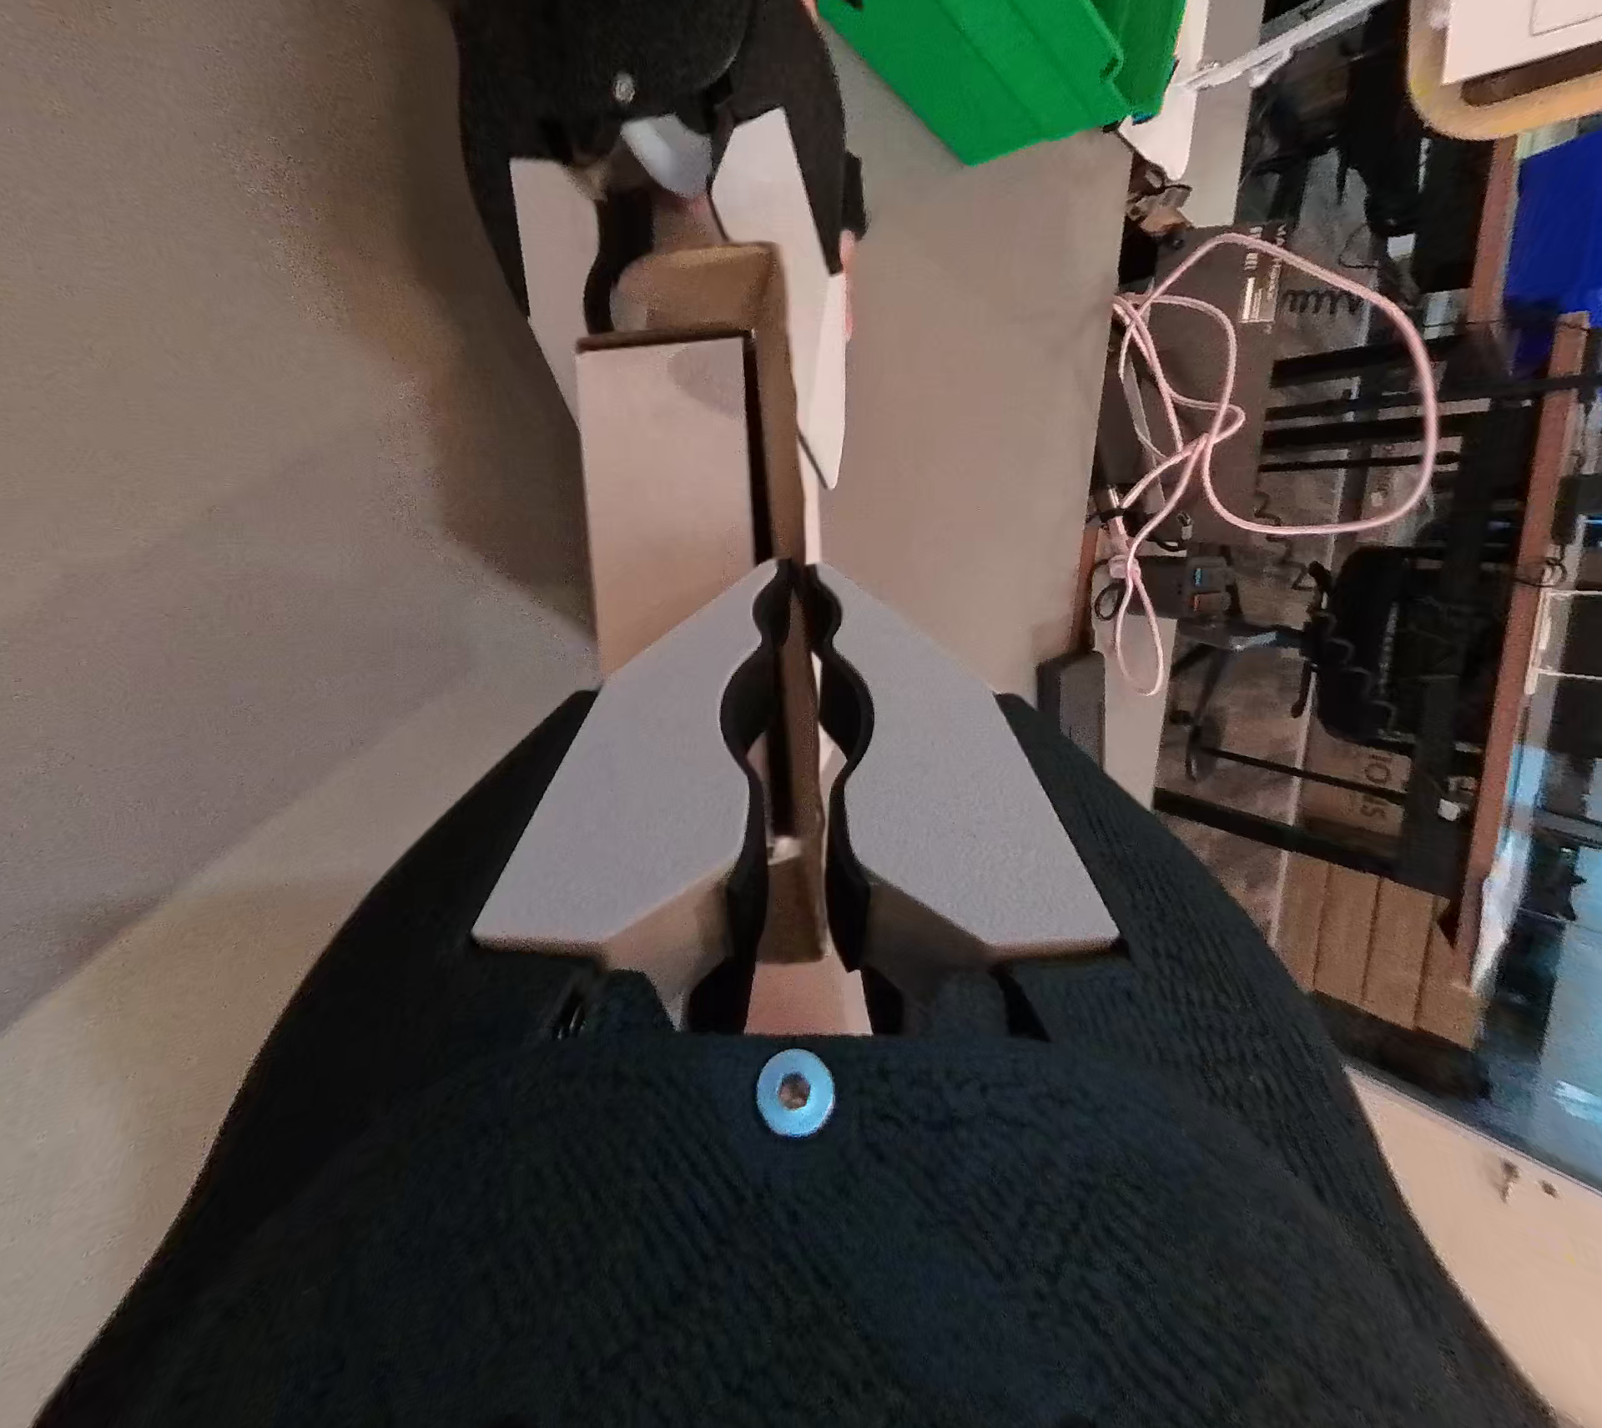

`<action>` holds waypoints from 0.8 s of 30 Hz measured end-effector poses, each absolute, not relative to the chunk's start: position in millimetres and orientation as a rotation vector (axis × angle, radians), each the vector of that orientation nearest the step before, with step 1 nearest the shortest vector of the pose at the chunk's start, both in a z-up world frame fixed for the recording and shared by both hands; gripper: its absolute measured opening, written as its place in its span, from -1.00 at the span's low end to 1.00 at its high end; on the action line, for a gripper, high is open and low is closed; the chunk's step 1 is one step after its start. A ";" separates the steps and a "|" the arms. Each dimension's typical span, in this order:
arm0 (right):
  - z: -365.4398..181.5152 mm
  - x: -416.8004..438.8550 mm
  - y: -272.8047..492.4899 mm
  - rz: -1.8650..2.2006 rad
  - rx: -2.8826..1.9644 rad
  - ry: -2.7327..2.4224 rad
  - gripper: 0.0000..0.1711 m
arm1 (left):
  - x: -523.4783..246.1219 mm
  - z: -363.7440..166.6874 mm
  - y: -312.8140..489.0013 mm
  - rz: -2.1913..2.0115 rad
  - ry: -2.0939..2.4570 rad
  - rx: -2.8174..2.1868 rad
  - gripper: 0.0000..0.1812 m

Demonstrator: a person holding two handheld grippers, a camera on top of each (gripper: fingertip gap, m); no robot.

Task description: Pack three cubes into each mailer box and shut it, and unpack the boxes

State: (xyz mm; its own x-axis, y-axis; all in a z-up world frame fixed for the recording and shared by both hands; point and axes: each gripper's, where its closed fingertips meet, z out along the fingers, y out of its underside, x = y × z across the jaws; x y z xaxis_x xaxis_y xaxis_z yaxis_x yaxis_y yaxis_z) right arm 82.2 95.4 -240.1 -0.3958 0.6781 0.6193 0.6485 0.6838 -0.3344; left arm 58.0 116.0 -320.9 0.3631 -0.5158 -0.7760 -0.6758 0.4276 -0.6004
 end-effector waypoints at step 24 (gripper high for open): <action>-259.3 97.3 101.5 -0.104 -0.974 -1.859 -0.98 | 66.9 -260.0 87.6 0.106 1.093 -1.159 -0.96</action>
State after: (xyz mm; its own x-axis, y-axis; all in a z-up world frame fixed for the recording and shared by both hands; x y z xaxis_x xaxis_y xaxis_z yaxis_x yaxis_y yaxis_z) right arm 97.3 101.5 -259.3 -0.1825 0.5745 0.7979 0.6603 0.6729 -0.3335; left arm 66.9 87.6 -260.0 0.5145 -0.4436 -0.7338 -0.5760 0.4552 -0.6790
